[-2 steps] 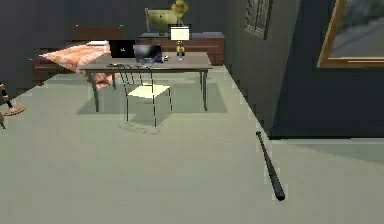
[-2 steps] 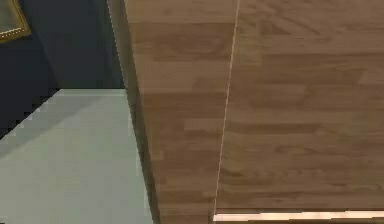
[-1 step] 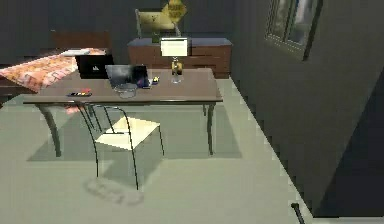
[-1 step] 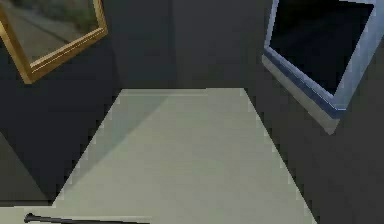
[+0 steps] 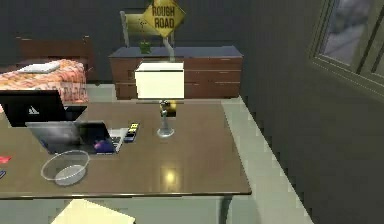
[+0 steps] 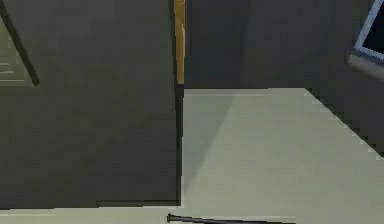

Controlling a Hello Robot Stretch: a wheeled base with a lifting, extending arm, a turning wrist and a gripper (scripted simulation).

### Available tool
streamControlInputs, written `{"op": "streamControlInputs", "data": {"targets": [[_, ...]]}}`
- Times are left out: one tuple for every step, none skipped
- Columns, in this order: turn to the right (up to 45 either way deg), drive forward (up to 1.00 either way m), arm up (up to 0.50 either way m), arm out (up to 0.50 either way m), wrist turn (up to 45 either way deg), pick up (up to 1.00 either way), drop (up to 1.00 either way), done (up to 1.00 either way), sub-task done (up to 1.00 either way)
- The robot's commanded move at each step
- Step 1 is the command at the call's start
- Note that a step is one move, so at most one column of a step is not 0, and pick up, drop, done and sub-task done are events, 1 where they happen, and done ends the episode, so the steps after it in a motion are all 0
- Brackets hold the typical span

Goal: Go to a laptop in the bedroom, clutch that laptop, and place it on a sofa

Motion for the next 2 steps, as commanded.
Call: {"op": "streamControlInputs", "data": {"targets": [[0.0, 0.10, 0.00, 0.00, 0.0, 0.00, 0.00, 0.00, 0.00], [-45.0, 0.00, 0.00, 0.00, 0.0, 0.00, 0.00, 0.00, 0.00]]}}
